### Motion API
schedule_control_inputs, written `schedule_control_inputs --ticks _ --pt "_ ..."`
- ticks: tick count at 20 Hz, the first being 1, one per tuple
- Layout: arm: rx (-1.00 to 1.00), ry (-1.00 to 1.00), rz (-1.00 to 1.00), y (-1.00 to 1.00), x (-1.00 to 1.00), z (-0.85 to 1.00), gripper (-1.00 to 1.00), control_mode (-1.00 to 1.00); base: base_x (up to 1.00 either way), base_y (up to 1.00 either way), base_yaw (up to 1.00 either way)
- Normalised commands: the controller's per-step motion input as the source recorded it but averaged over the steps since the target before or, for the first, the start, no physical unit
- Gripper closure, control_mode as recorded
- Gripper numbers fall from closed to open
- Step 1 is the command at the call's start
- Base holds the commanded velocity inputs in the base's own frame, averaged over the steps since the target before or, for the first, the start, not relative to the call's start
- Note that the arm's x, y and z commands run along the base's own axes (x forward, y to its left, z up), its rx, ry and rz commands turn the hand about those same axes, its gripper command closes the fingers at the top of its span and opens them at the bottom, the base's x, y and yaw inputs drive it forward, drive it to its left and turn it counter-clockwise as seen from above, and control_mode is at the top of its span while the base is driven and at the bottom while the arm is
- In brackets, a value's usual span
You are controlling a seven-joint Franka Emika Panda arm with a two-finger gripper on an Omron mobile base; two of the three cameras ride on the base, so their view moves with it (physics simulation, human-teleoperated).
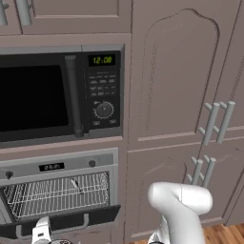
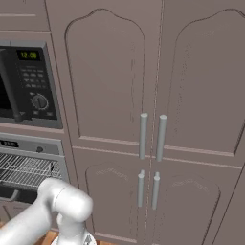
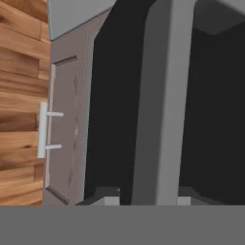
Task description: Take the fish from the oven and place it on the plate on the counter.
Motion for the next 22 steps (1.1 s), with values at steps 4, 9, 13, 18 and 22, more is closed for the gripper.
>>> schedule_control_inputs --ticks 4,9,13,18,22 --pt "0.0 0.11 0.0 -0.01 -0.69 -0.86 1.0 -1.0 0.0 0.0 0.0" --pt "0.0 0.07 0.0 0.0 -0.71 -0.78 1.0 -1.0 0.0 0.0 0.0" --pt "0.0 0.07 0.0 0.0 -0.79 -0.77 1.0 -1.0 0.0 0.0 0.0" --pt "0.0 0.11 0.0 0.0 -0.67 -0.52 1.0 -1.0 0.0 0.0 0.0" --pt "0.05 0.05 -0.01 -0.02 -0.06 -0.07 -1.0 -1.0 0.0 0.0 0.0"
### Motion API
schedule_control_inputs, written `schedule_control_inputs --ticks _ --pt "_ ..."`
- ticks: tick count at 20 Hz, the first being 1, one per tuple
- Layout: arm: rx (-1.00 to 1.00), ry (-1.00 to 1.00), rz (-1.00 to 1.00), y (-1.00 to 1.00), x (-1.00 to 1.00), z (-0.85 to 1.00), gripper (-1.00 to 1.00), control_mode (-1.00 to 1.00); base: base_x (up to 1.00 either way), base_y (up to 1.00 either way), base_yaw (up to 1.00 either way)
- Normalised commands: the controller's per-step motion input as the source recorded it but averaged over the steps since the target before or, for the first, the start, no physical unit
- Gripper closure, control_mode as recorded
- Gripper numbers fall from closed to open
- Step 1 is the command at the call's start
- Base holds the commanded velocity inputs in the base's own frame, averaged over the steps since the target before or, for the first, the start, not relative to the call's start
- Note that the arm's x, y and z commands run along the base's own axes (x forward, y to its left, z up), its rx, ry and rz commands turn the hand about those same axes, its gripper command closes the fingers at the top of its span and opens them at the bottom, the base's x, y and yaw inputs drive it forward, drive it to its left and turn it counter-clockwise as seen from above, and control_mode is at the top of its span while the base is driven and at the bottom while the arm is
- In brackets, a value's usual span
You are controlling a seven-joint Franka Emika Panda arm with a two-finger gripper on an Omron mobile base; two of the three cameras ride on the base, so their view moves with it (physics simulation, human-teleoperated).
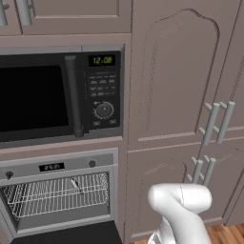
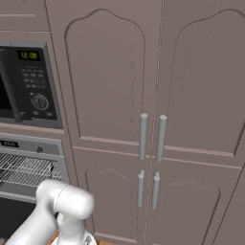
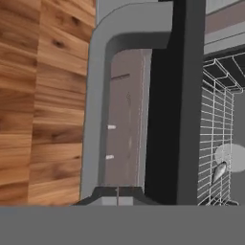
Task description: Take the fish from the oven and place it on the plate on the counter.
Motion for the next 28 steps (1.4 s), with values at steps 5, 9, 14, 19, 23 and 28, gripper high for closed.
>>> schedule_control_inputs --ticks 5,9,14,19,23,28 --pt "0.03 0.04 0.0 0.0 -0.13 -0.03 -1.0 -1.0 0.0 0.0 0.0" --pt "0.05 0.0 0.0 0.0 -0.66 0.05 -1.0 -1.0 0.0 0.0 0.0" --pt "0.06 -0.04 0.06 0.0 -1.0 0.48 -1.0 -1.0 0.0 0.0 0.0" --pt "0.07 -0.19 0.09 0.01 -1.0 0.89 -1.0 -1.0 0.0 0.0 0.0" --pt "0.06 -0.25 0.09 0.0 -0.88 1.0 -1.0 -1.0 0.0 0.0 0.0" --pt "0.06 -0.26 0.09 0.0 -0.64 1.0 -1.0 -1.0 0.0 0.0 0.0"
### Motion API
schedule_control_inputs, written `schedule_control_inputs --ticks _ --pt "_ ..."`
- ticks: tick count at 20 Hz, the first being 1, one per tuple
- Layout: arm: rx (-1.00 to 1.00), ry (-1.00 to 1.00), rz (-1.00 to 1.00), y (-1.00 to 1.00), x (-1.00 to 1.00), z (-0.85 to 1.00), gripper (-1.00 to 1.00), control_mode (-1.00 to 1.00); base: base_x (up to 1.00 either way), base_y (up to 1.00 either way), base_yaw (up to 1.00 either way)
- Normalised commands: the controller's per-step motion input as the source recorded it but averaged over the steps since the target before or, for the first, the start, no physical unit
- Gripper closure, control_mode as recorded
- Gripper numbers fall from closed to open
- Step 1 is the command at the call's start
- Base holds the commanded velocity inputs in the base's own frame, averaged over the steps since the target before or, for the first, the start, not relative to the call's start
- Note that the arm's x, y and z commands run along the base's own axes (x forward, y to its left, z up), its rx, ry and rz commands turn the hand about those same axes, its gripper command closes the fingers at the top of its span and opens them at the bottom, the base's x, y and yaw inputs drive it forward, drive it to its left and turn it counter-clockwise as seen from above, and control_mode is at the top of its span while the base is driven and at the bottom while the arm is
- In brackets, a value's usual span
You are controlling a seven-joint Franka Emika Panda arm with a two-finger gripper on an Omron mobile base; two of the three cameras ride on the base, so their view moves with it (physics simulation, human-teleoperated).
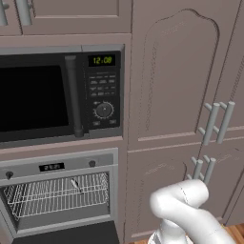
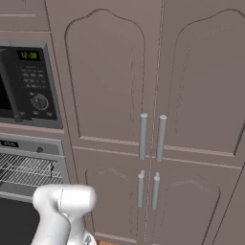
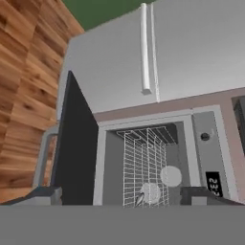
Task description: Take the fish from the oven and place it on the plate on the counter.
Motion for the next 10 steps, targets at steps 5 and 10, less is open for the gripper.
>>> schedule_control_inputs --ticks 5,10 --pt "0.05 -0.22 0.09 0.0 -0.28 0.93 -1.0 -1.0 0.0 0.0 0.0" --pt "0.02 -0.07 0.03 -0.03 0.0 0.4 -1.0 -1.0 0.0 0.0 0.0"
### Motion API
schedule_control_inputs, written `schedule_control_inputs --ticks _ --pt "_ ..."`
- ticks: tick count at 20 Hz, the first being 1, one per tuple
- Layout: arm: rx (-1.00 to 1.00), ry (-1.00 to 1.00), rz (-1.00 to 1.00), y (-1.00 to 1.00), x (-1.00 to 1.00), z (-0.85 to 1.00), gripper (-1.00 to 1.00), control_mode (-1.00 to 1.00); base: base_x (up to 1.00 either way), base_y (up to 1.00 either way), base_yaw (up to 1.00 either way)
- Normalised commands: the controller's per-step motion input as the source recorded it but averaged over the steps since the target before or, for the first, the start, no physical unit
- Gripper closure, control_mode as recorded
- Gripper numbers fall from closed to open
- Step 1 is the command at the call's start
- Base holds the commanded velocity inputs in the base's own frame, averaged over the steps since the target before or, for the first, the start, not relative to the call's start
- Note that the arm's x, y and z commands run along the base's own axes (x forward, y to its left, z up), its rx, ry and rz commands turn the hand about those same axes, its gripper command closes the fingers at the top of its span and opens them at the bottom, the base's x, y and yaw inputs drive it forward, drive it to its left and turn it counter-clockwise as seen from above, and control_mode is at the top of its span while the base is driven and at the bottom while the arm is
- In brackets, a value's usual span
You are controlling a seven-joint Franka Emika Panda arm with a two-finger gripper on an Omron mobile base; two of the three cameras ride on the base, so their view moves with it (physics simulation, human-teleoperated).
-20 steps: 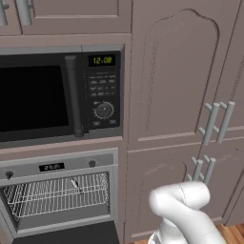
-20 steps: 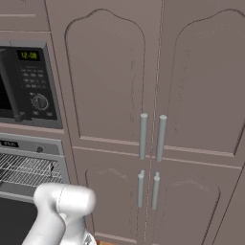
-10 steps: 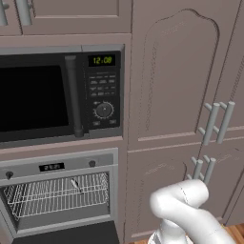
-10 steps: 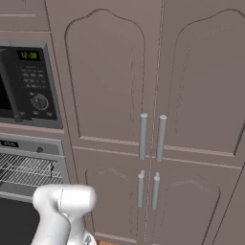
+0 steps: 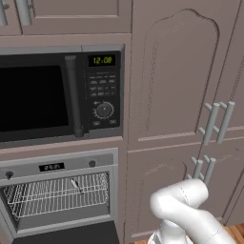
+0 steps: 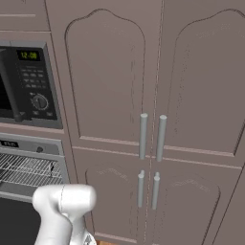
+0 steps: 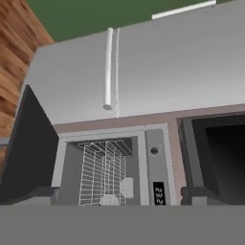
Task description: Take the fish from the oven and place it on the plate on the counter.
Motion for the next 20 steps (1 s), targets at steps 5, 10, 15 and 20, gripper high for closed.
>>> schedule_control_inputs --ticks 5,10,15,20 --pt "0.05 -0.05 -0.04 -0.43 0.0 0.14 -1.0 -1.0 0.0 0.0 0.0" --pt "0.09 0.0 -0.11 -0.84 0.08 -0.01 -1.0 -1.0 0.0 0.0 0.0" --pt "0.11 0.0 -0.07 -0.89 0.22 0.25 -1.0 -1.0 0.0 0.0 0.0" --pt "0.07 0.0 -0.01 -0.6 0.48 0.16 -1.0 -1.0 0.0 0.0 0.0"
